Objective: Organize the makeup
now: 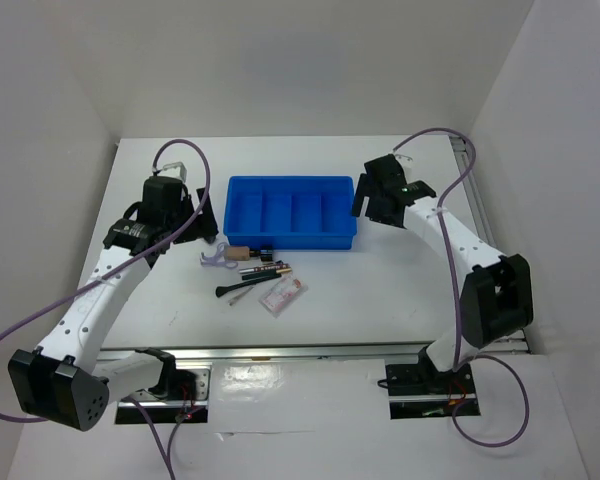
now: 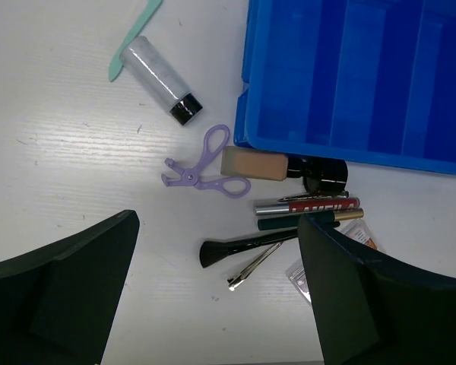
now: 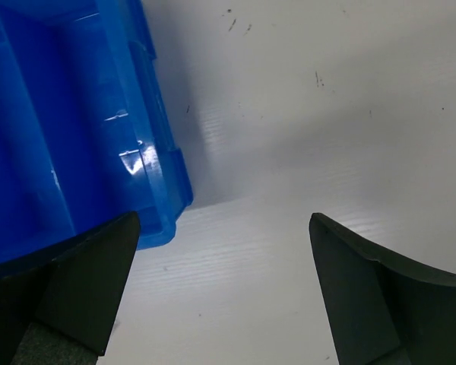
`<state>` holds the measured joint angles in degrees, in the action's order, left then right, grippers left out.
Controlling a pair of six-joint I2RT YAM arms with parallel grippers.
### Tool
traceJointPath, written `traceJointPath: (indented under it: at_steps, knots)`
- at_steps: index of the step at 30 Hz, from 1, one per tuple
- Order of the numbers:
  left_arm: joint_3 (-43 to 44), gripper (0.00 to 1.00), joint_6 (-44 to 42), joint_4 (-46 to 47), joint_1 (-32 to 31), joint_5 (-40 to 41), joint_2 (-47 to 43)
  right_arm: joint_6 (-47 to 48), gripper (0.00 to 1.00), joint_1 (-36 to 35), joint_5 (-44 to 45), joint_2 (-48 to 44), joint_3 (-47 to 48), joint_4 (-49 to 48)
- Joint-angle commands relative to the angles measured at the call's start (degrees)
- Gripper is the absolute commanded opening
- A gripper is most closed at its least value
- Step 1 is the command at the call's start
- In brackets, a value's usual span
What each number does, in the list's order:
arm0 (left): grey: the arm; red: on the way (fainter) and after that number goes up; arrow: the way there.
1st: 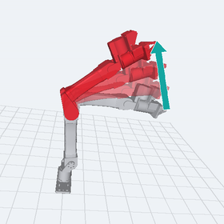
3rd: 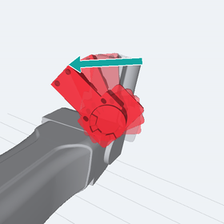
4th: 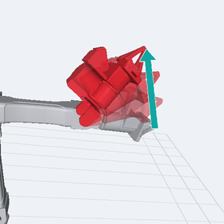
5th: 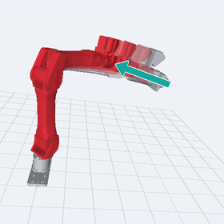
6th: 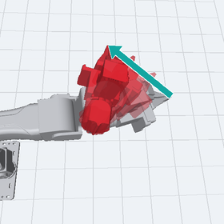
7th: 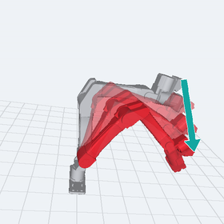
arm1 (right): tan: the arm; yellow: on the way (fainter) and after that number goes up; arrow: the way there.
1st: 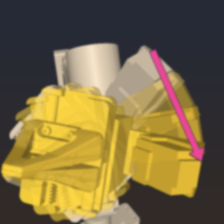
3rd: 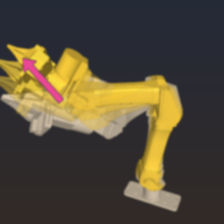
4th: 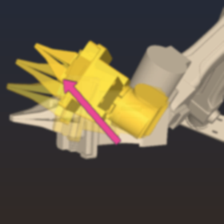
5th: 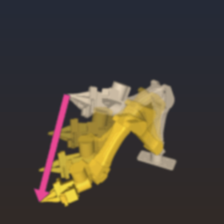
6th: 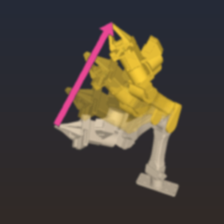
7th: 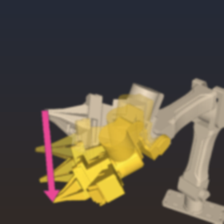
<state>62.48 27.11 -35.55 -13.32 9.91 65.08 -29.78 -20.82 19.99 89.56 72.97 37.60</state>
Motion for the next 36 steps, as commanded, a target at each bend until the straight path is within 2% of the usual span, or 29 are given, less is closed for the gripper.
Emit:
traceJointPath:
  at_steps: [1,6,9,13,17,19,21,28,31,36]
  knots:
    - [0.5,1.00,-0.9,1.6,-0.2,-0.9,-1.0,1.7,1.00,0.3,-2.2,-3.6,-1.0,-3.8]
    - [0.5,1.00,1.2,-0.9,-0.2,3.2,0.0,0.3,1.00,0.3,-1.4,-7.9,-4.1,-3.8]
    - [1.2,1.00,0.7,-2.7,-0.8,4.5,2.1,5.4,1.00,0.3,-5.7,-9.3,-5.7,-7.3]
    - [1.8,1.00,0.7,-3.3,-2.1,7.5,3.5,4.7,1.00,-0.4,-3.0,-7.3,-4.2,-2.6]
    - [2.3,0.97,2.1,-3.9,-2.7,9.4,5.4,9.8,1.00,0.4,-10.8,-9.2,-8.1,-5.8]
    - [2.3,0.97,2.8,-4.5,-2.7,11.4,7.2,9.8,1.00,1.0,-11.5,-9.8,-8.7,-5.8]
    - [2.9,0.97,4.1,-6.1,-3.4,12.9,9.0,9.8,1.00,1.0,-12.3,-10.5,-8.7,-5.8]
    - [7.3,0.92,16.5,-9.2,-3.4,20.3,16.8,12.4,1.00,1.6,-15.1,-11.6,-8.1,-7.9]
    - [7.9,0.97,17.1,-6.6,-1.7,20.3,18.6,11.8,1.00,1.6,-13.2,-11.6,-8.1,-8.4]
    - [9.8,1.00,10.7,1.0,2.4,12.3,22.8,10.0,1.00,1.6,-13.7,-14.8,-11.3,-10.6]
